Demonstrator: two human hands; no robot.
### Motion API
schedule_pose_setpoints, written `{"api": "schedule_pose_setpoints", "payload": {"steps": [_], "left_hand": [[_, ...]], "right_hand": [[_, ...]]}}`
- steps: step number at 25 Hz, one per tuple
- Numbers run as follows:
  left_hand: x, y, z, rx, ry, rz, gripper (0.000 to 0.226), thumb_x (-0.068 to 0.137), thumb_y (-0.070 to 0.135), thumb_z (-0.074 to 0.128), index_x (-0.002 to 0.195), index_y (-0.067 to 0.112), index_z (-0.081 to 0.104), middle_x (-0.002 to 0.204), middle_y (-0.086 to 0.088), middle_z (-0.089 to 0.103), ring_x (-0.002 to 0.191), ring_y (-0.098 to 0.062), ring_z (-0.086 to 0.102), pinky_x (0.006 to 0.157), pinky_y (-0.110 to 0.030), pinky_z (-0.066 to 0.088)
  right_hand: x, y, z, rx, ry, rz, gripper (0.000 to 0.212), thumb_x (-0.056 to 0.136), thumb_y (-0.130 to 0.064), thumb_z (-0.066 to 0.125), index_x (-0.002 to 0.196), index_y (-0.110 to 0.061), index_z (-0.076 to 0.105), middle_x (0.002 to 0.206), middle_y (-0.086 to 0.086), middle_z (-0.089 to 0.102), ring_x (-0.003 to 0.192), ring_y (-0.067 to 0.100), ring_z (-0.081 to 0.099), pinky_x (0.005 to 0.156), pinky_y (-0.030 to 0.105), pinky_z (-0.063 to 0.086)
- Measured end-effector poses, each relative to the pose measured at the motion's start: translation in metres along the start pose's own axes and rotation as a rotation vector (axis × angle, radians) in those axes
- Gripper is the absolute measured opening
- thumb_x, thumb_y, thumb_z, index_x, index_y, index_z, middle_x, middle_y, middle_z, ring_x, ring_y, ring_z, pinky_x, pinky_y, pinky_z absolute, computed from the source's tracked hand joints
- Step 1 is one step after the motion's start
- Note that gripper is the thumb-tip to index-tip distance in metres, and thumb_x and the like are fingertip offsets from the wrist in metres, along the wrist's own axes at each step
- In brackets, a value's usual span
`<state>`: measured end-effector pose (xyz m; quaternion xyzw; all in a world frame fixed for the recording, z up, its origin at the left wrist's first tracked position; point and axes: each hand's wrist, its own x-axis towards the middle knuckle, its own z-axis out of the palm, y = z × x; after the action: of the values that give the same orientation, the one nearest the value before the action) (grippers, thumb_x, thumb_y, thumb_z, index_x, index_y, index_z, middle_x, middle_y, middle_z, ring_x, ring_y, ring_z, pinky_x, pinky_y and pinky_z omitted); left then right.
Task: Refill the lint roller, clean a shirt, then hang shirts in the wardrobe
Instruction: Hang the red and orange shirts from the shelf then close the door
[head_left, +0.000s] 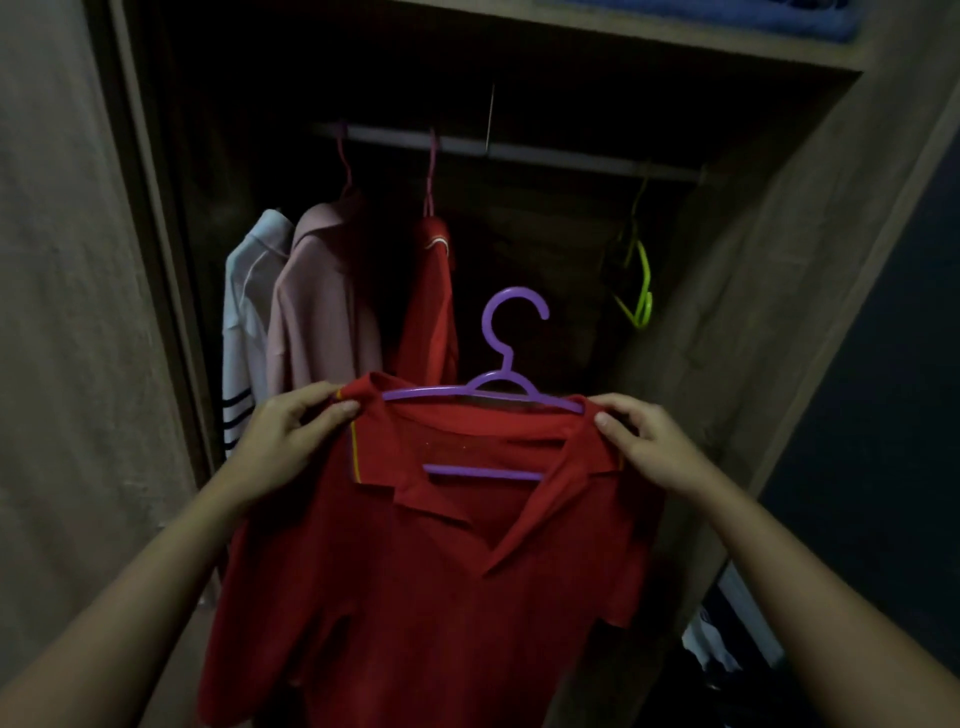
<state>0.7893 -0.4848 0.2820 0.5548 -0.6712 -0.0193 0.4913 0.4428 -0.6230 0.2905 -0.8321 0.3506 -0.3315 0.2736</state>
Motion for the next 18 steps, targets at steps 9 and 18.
{"api": "schedule_pose_setpoints", "payload": {"steps": [9,18], "left_hand": [[0.031,0.031,-0.043,0.162,-0.066,0.163,0.024,0.082,0.052,0.061,0.086,0.030,0.067,0.075,0.013,0.067,0.063,0.002,0.060,0.059,-0.013,0.044],[0.028,0.027,-0.068,0.095,0.018,0.049,0.024,0.067,0.070,0.057,0.086,0.056,0.064,0.084,0.001,0.073,0.075,-0.005,0.065,0.069,-0.025,0.050]], "right_hand": [[0.009,-0.017,-0.011,-0.052,0.322,-0.124,0.028,0.095,-0.038,0.038,0.102,-0.031,0.063,0.089,-0.019,0.065,0.081,-0.012,0.059,0.073,0.008,0.043],[0.016,0.002,-0.013,-0.074,0.675,0.167,0.039,0.100,-0.028,0.037,0.101,0.000,0.064,0.087,0.016,0.066,0.086,0.025,0.062,0.068,0.029,0.039]]}}
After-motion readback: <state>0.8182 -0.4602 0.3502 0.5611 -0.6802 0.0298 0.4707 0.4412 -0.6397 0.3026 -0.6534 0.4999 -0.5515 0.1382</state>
